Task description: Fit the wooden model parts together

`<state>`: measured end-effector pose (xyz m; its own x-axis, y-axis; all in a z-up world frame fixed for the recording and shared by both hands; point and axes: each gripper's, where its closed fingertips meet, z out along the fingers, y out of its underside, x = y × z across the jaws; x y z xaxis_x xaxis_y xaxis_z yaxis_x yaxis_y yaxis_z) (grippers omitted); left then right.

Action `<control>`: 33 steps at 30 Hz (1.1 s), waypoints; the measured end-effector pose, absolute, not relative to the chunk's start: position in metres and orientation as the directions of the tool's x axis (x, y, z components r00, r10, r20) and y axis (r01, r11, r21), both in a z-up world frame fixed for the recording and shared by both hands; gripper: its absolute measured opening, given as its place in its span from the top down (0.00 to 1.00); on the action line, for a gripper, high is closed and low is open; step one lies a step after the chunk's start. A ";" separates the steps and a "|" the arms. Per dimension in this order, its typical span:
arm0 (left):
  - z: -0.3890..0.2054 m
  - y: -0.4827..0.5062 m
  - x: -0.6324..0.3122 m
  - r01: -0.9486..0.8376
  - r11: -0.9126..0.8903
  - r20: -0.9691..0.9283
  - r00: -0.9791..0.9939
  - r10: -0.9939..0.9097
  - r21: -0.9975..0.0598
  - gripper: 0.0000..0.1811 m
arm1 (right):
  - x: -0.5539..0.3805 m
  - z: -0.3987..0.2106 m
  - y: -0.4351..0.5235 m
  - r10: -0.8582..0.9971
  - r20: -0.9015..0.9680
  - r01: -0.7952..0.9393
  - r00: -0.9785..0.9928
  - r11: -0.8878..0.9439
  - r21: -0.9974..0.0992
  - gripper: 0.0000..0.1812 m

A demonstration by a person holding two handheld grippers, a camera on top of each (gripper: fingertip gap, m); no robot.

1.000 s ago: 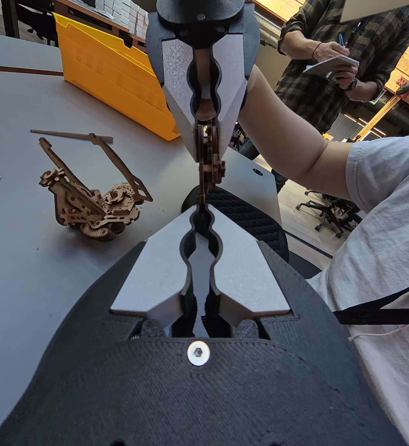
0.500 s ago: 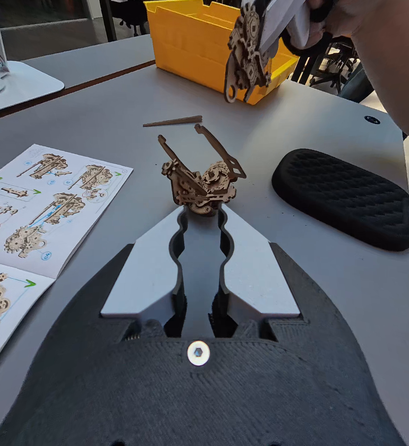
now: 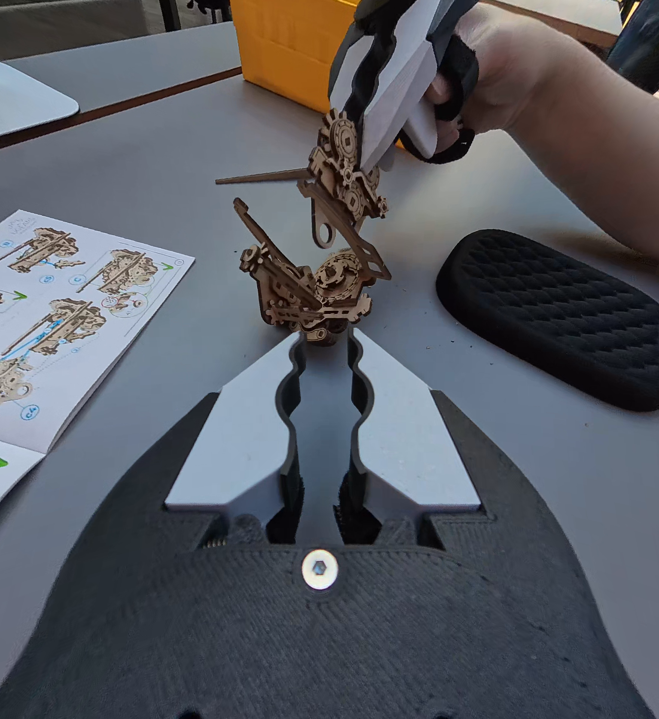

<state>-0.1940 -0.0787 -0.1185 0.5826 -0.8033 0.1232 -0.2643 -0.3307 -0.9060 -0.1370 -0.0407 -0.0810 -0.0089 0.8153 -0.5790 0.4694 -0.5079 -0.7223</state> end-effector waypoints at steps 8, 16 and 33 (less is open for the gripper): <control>-0.122 -0.071 -0.189 -0.245 -0.395 0.141 0.668 -0.731 -0.886 0.94 | -0.144 -0.085 -0.040 0.803 -0.593 0.461 -0.053 -0.508 -0.728 0.94; -0.123 -0.072 -0.179 -0.253 -0.396 0.157 0.637 -0.755 -0.883 0.95 | -0.151 -0.089 -0.046 0.751 -0.654 0.471 -0.096 -0.544 -0.694 0.94; -0.126 -0.075 -0.186 -0.224 -0.432 0.223 0.606 -0.764 -0.874 0.90 | -0.166 -0.096 -0.042 0.694 -0.707 0.565 -0.140 -0.530 -0.632 0.94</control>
